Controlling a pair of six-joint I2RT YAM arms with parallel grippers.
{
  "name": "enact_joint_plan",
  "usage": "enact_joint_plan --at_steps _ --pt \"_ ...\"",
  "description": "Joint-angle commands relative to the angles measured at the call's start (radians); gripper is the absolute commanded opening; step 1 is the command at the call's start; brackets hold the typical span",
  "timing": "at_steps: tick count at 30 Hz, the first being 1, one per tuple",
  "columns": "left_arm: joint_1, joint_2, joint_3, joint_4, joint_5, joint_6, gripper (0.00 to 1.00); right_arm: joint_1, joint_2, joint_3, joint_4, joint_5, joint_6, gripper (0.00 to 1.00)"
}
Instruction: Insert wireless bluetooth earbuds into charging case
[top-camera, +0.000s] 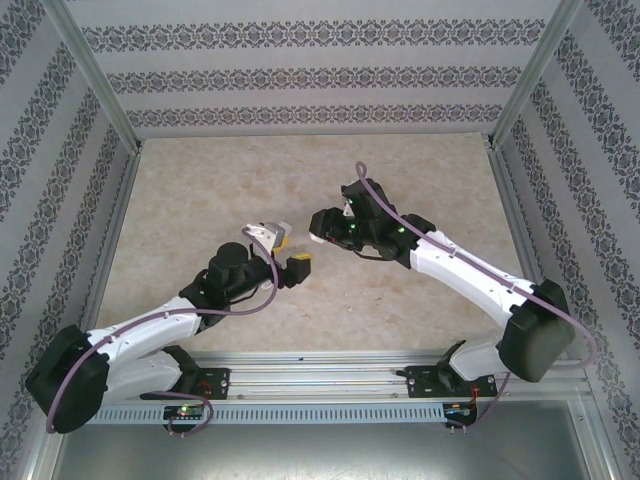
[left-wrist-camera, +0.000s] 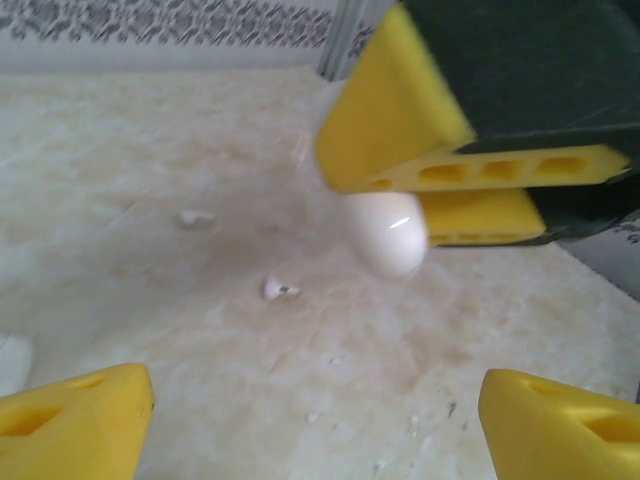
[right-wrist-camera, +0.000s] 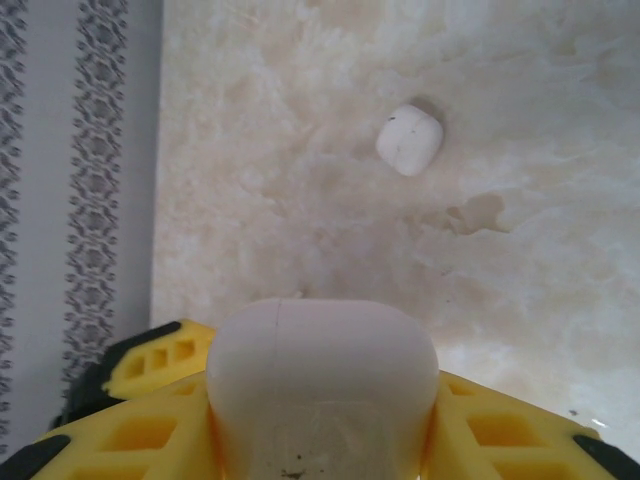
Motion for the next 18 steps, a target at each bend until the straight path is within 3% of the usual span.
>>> enact_joint_plan --at_steps 1,8,18 --pt "-0.045 0.038 0.051 0.188 -0.048 0.040 0.83 -0.012 -0.038 -0.035 0.089 0.003 0.096 0.44" --pt "-0.054 0.127 0.076 0.328 -0.052 -0.001 0.66 0.000 -0.085 -0.048 0.106 -0.024 0.134 0.44" --pt "-0.054 0.184 0.105 0.401 -0.034 -0.006 0.53 0.001 -0.122 -0.083 0.135 -0.033 0.165 0.44"
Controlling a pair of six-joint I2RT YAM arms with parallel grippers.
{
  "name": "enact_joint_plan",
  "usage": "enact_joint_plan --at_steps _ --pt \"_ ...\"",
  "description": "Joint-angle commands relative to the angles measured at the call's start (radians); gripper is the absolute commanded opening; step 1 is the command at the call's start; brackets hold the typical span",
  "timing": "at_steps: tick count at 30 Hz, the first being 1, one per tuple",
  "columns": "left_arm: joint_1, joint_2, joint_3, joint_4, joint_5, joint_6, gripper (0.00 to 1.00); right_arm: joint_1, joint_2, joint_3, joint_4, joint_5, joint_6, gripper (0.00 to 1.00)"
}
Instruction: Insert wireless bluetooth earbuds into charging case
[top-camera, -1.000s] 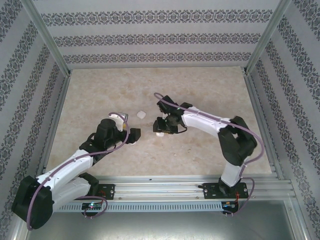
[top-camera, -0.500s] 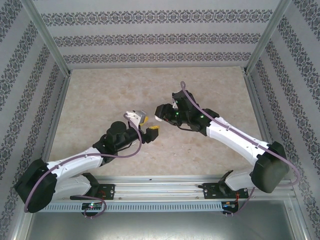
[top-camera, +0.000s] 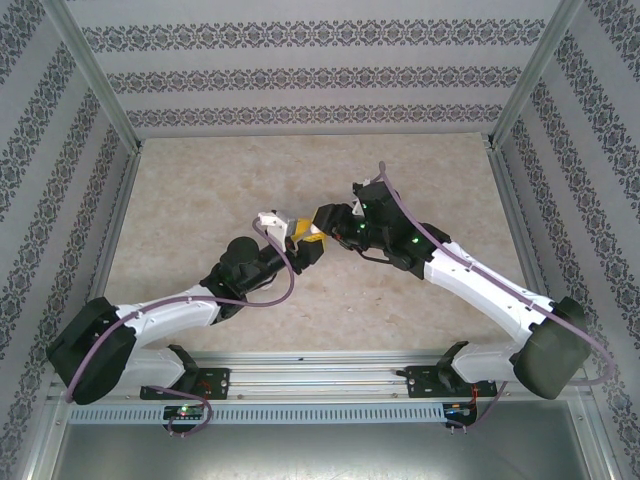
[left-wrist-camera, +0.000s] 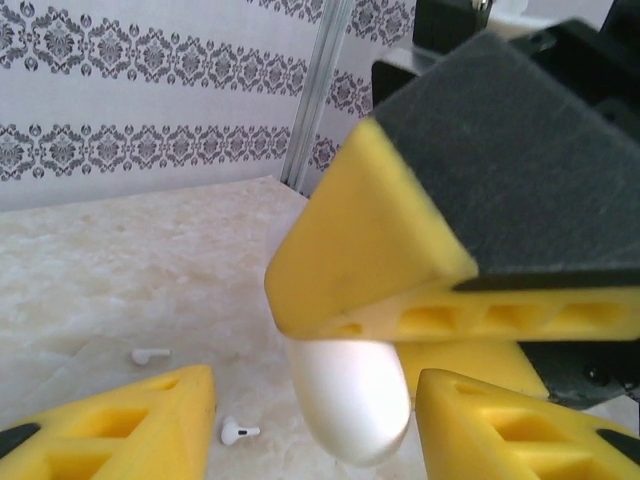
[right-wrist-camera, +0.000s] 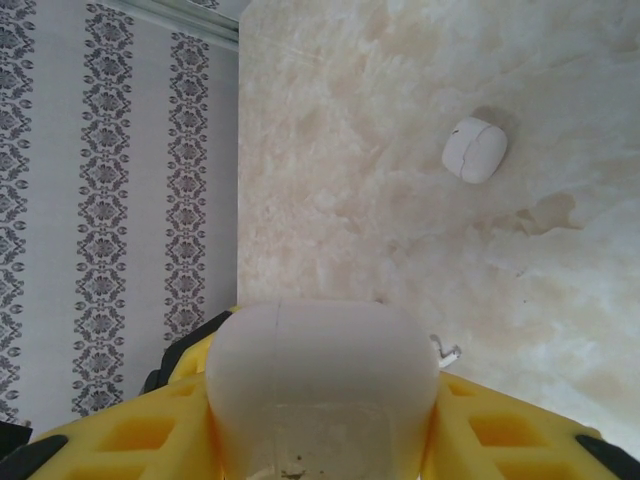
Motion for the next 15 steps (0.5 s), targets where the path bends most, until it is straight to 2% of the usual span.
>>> enact_joint_plan --at_steps 1,7,15 --pt "-0.012 0.011 0.034 0.093 0.010 -0.015 0.52 0.002 -0.019 -0.023 0.046 -0.025 0.027 0.44" --pt "-0.012 0.027 0.043 0.098 0.030 -0.016 0.40 0.006 -0.011 -0.027 0.086 -0.045 0.045 0.45" --pt "-0.012 0.033 0.053 0.100 0.073 -0.012 0.16 0.005 -0.019 -0.030 0.106 -0.052 0.033 0.48"
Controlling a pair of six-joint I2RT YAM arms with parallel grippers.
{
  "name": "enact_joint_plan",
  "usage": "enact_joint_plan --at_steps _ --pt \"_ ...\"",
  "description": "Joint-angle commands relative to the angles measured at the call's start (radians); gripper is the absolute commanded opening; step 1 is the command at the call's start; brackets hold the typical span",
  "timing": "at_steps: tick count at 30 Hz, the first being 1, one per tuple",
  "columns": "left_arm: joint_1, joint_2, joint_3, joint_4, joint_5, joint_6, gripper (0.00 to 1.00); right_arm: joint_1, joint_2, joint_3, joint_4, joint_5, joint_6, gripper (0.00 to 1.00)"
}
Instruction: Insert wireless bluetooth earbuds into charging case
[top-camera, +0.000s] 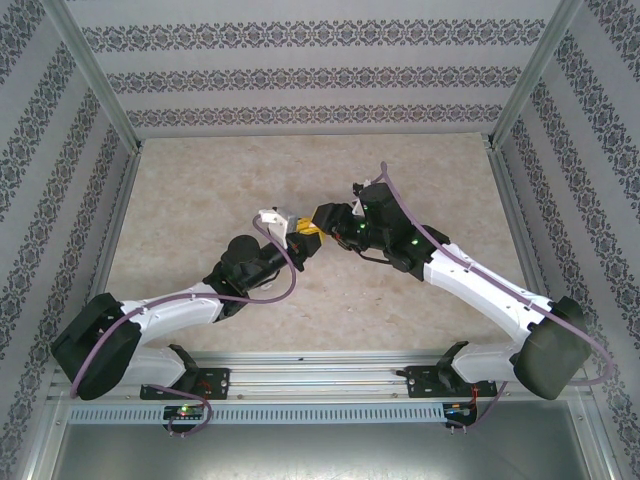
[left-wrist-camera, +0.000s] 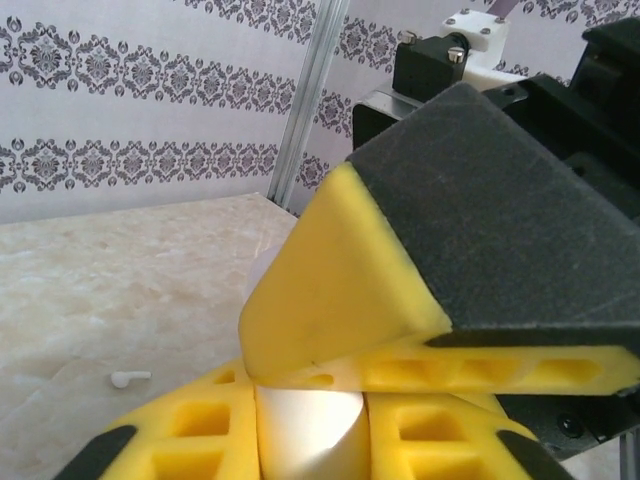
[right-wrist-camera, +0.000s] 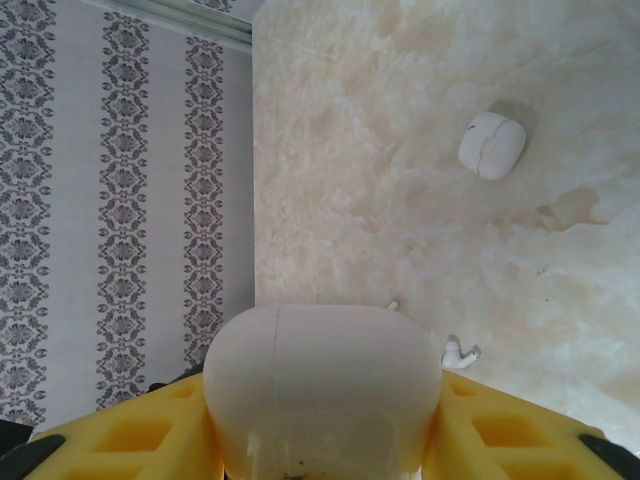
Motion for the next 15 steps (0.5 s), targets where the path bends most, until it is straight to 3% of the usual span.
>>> enact_joint_plan --at_steps 1,8,11,15 --pt "-0.012 0.000 0.038 0.047 0.057 0.021 0.14 0.006 -0.020 -0.005 0.045 -0.034 -0.014 0.49" --pt "0.017 -0.112 0.065 -0.136 0.136 0.095 0.03 -0.075 -0.088 0.101 -0.159 -0.100 -0.284 0.66" --pt "0.054 -0.181 0.102 -0.296 0.224 0.130 0.00 -0.111 -0.137 0.166 -0.274 -0.138 -0.452 0.69" --pt "0.110 -0.245 0.174 -0.508 0.380 0.158 0.00 -0.154 -0.155 0.237 -0.355 -0.308 -0.633 0.70"
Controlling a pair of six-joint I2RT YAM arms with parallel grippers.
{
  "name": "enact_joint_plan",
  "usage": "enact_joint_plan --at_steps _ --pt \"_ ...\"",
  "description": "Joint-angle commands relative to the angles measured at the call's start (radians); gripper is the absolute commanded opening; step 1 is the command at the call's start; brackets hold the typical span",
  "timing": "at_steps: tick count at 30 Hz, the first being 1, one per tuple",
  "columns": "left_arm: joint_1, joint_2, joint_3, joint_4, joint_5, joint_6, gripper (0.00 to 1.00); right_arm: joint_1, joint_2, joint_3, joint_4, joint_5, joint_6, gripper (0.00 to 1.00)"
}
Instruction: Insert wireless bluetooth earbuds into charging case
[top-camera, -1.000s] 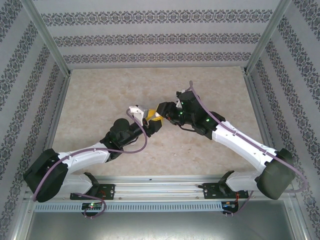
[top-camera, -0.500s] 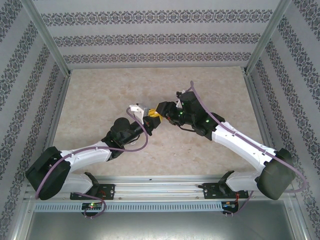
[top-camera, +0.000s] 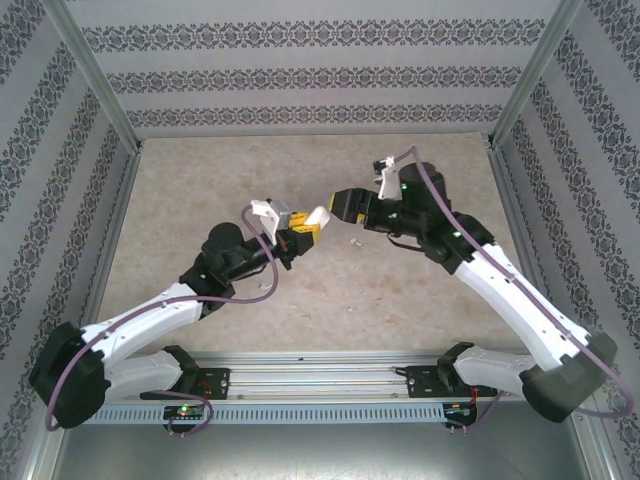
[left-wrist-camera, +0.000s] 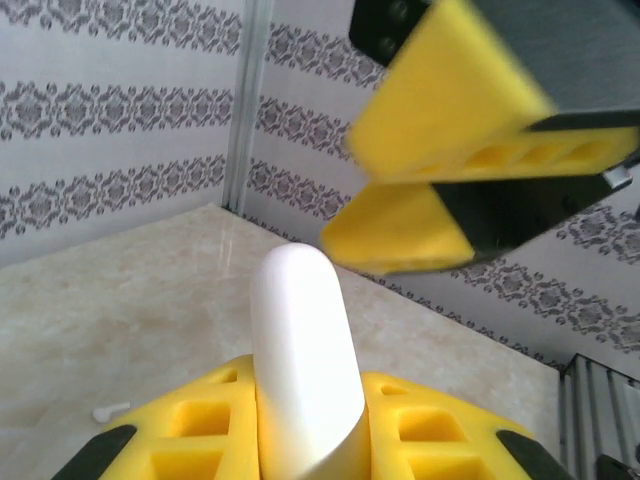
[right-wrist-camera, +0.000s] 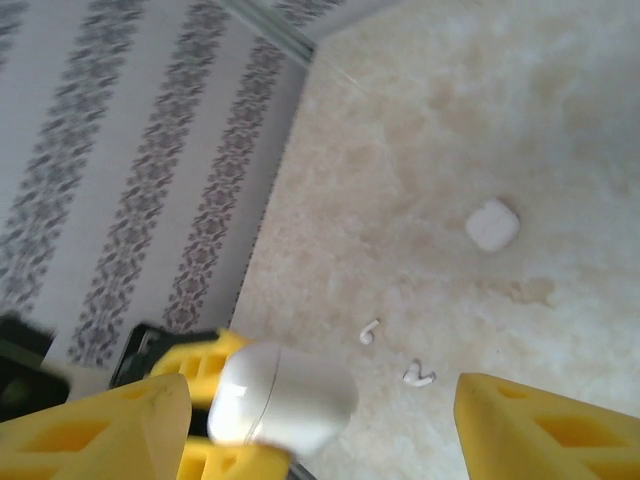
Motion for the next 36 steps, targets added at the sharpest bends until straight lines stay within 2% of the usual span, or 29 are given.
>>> enact_joint_plan --at_steps 1,6,12,23,31,36 --pt "0.053 -0.048 0.079 -0.215 0.199 0.044 0.00 -0.015 -0.010 0.078 -0.134 -0.185 -0.256 0.70" --pt "0.146 -0.032 0.159 -0.281 0.462 -0.060 0.00 -0.005 0.025 0.150 -0.246 -0.276 -0.415 0.69" --pt "0.193 -0.001 0.211 -0.315 0.625 -0.111 0.00 -0.003 0.023 0.140 -0.240 -0.307 -0.482 0.69" --pt "0.195 0.039 0.232 -0.258 0.729 -0.185 0.00 0.003 0.079 0.140 -0.209 -0.431 -0.506 0.66" --pt "0.197 0.048 0.237 -0.228 0.766 -0.211 0.00 0.005 0.104 0.121 -0.168 -0.510 -0.493 0.56" --pt "0.201 0.059 0.237 -0.185 0.786 -0.245 0.00 0.006 0.107 0.096 -0.135 -0.535 -0.480 0.56"
